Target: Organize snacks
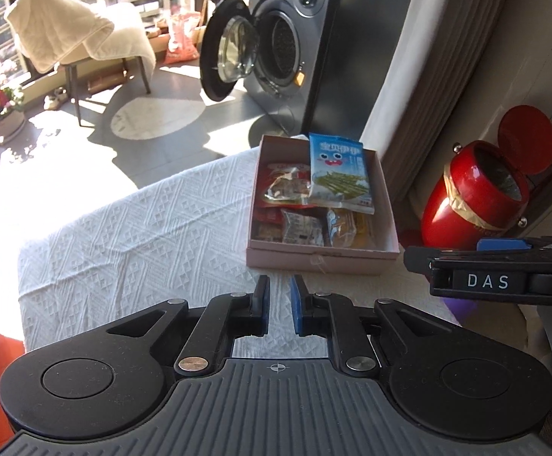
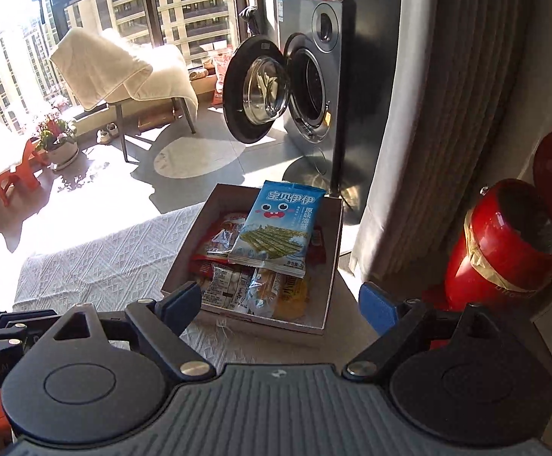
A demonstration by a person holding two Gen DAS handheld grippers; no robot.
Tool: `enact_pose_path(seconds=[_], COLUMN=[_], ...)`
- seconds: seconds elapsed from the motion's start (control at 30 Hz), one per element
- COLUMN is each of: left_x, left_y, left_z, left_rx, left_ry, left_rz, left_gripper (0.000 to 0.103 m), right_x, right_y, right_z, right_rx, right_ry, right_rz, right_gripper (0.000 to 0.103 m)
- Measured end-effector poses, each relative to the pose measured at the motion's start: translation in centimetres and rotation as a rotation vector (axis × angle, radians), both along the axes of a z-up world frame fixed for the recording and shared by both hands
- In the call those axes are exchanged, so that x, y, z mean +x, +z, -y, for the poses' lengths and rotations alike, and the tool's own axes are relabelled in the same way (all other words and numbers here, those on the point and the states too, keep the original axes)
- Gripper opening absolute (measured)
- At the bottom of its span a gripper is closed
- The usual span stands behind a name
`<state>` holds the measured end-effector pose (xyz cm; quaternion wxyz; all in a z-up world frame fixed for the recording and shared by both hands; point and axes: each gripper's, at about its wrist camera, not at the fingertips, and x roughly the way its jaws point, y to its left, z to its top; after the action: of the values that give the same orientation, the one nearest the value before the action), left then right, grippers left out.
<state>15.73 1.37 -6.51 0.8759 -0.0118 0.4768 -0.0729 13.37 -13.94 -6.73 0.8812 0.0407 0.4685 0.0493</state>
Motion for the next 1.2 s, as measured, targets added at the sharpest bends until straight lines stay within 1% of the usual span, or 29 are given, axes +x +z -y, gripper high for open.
enact_pose_path(seconds=[0.07,0.13,0.17,0.2,0.3,0.47,0.6,1.2], left_x=[-0.1,-0.2,-0.3,-0.4,-0.5,-0.4,-0.5,0.0], left_y=[-0.4,-1.0,-1.4,-1.6,-2.0,-2.3,-2.3,-2.5], left_z=[0.8,1.5,1.8,2.0,2.6,3.3,3.7,4.1], left_rx=[0.008,0.017,0.017,0.016,0.013,0.006,0.009,-0.012], left_ry=[-0.015,-0.029,-0.035,-0.038,-0.042,-0.039,-0.041,-0.032], left_rz=[-0.029,-0.059,-0.074,-0.079,-0.093,-0.134,-0.139,-0.152], left_gripper=[0.015,0.015,0.015,0.015,0.015,0.015,0.015,0.015], right_x=[-0.5,-1.3,-1.7,-2.4,-3.0,-3.5,-3.4,-2.8], right_y=[-0.6,-0.9,-0.9,-1.0,-1.3,-1.8,-2.0,-2.4], right_z=[0.2,0.4,0.4,0.3,0.4,1.2,1.7,1.8], right_rx=[0.010,0.022,0.029,0.032,-0.007,-0.003,0.018,0.017], right_ry=[-0.009,-0.002,0.002,0.008,0.003,-0.003,-0.006,0.001], right_rz=[-0.095,-0.136,-0.143,-0.147,-0.161,-0.181,-0.189,-0.193], right_gripper=[0.090,0.090,0.090,0.090,0.090,0.090,0.090,0.090])
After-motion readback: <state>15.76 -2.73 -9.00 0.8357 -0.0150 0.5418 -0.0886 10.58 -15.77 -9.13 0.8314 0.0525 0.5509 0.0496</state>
